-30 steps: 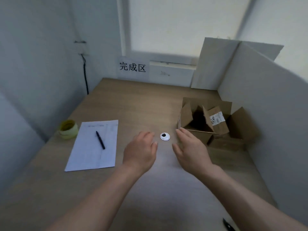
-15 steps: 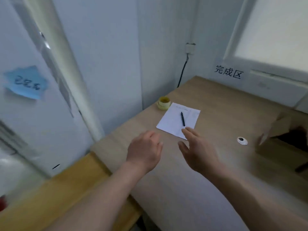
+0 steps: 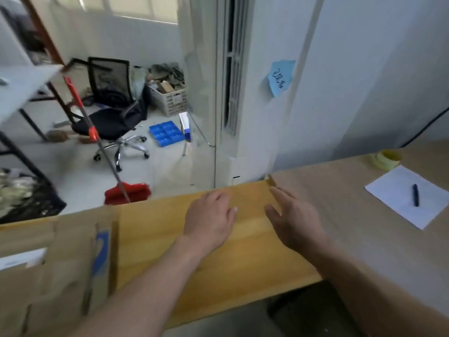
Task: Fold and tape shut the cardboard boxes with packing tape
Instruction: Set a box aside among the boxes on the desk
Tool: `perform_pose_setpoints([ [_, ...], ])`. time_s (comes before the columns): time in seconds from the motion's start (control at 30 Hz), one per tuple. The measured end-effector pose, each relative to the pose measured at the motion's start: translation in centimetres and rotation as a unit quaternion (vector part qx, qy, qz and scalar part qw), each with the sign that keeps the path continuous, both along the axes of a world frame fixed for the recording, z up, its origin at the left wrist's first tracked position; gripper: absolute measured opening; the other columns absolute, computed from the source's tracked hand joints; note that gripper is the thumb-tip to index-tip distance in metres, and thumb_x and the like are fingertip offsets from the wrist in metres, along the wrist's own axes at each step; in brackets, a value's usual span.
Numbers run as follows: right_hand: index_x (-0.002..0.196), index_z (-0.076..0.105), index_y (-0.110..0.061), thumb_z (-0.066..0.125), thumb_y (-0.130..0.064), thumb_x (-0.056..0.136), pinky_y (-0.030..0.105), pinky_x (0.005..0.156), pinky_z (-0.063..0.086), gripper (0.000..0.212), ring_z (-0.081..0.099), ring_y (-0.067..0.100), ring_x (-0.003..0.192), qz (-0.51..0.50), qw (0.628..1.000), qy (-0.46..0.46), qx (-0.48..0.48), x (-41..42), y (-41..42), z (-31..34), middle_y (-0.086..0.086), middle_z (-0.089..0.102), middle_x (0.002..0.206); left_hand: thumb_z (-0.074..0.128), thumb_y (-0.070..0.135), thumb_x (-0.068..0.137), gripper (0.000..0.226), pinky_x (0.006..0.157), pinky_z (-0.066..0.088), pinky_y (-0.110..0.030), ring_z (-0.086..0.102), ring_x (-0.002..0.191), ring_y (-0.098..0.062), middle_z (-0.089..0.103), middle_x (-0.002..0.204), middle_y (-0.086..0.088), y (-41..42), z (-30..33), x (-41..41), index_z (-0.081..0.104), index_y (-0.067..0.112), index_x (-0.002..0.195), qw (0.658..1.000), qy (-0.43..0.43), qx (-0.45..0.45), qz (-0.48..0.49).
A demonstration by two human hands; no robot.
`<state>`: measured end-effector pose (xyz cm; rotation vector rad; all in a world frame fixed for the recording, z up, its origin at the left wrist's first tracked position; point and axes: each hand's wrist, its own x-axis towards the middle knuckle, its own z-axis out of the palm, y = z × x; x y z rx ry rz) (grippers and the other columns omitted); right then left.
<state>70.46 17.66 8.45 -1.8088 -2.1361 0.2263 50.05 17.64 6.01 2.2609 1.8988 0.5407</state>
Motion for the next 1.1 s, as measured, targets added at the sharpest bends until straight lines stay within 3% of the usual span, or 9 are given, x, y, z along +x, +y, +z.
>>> perform_pose_setpoints([
  [0.23,0.143,0.048,-0.020,0.053,-0.043,0.097,0.034,0.102,0.043,0.052,0.050,0.020,0.131,0.077,0.997,0.001,-0.018,-18.7,-0.2,-3.0,0.000,0.051,0.147,0.043,0.045,0.097,0.044,0.100,0.043,-0.037,0.047,0.125,-0.018,0.053,0.135,0.004,-3.7,-2.2,-19.1,0.054,0.021,0.132,0.997,0.013,-0.016,0.077],
  [0.43,0.149,0.037,-0.029,0.046,-0.050,0.098,0.035,0.099,0.046,0.056,0.056,0.019,0.123,0.146,0.984,0.011,-0.097,-32.9,-2.0,-6.2,-0.004,0.037,0.156,0.044,0.048,0.094,0.036,0.091,0.044,-0.034,0.052,0.114,-0.017,0.057,0.124,0.010,-8.3,-4.3,-32.2,0.056,0.029,0.122,0.987,0.027,-0.045,0.155],
  [0.5,0.149,0.034,-0.032,0.043,-0.053,0.098,0.035,0.096,0.048,0.056,0.060,0.014,0.116,0.169,0.977,0.007,-0.127,-36.1,-2.8,-7.1,-0.005,0.033,0.158,0.045,0.052,0.093,0.041,0.097,0.042,-0.033,0.049,0.120,-0.016,0.055,0.129,0.010,-9.9,-5.5,-35.3,0.055,0.028,0.125,0.982,0.030,-0.056,0.178],
  [0.63,0.147,0.030,-0.035,0.044,-0.053,0.097,0.034,0.077,0.050,0.056,0.064,0.020,0.102,0.211,0.962,-0.016,-0.172,-39.9,-4.2,-9.8,-0.003,0.038,0.153,0.046,0.066,0.086,0.064,0.110,0.035,-0.040,0.029,0.139,-0.018,0.040,0.149,0.006,-13.4,-8.9,-40.0,0.042,0.031,0.140,0.966,0.042,-0.117,0.226],
  [0.73,0.145,0.018,-0.049,0.049,-0.061,0.089,0.029,0.066,0.048,0.066,0.062,0.020,0.094,0.224,0.948,-0.021,-0.226,-41.2,-5.2,-11.9,-0.007,0.028,0.154,0.049,0.077,0.078,0.082,0.116,0.026,-0.051,0.006,0.149,-0.025,0.016,0.160,0.005,-16.2,-11.6,-42.5,0.028,0.036,0.146,0.945,0.045,-0.177,0.272],
  [0.83,0.141,0.012,-0.051,0.045,-0.072,0.076,0.039,0.080,0.053,0.076,0.055,0.025,0.113,0.230,0.938,-0.013,-0.259,-41.9,-6.1,-13.8,-0.010,0.025,0.148,0.049,0.084,0.069,0.097,0.114,0.024,-0.057,-0.011,0.148,-0.030,-0.006,0.161,0.009,-18.2,-13.4,-44.9,0.017,0.038,0.149,0.919,0.039,-0.222,0.323],
  [0.93,0.140,0.012,-0.046,0.037,-0.076,0.069,0.036,0.081,0.049,0.081,0.049,0.021,0.119,0.227,0.936,-0.028,-0.268,-42.4,-6.9,-14.9,-0.013,0.025,0.145,0.048,0.087,0.065,0.100,0.110,0.029,-0.058,-0.008,0.148,-0.033,-0.011,0.161,0.007,-19.3,-14.3,-46.3,0.017,0.040,0.147,0.896,0.030,-0.256,0.363],
  [1.03,0.138,0.019,-0.045,0.047,-0.069,0.075,0.034,0.086,0.051,0.073,0.046,0.012,0.110,0.240,0.933,-0.022,-0.267,-43.0,-7.5,-15.4,-0.010,0.039,0.139,0.052,0.084,0.066,0.098,0.109,0.033,-0.057,-0.002,0.149,-0.032,-0.011,0.160,0.011,-19.4,-14.3,-46.5,0.017,0.040,0.147,0.887,-0.004,-0.270,0.374],
  [1.1,0.137,0.023,-0.045,0.054,-0.063,0.077,0.024,0.078,0.049,0.070,0.046,0.009,0.101,0.239,0.933,0.000,-0.268,-43.3,-7.5,-15.2,-0.010,0.043,0.131,0.053,0.083,0.067,0.097,0.108,0.036,-0.056,-0.002,0.149,-0.031,-0.010,0.159,0.014,-19.2,-14.0,-46.1,0.017,0.041,0.146,0.886,-0.018,-0.269,0.378],
])
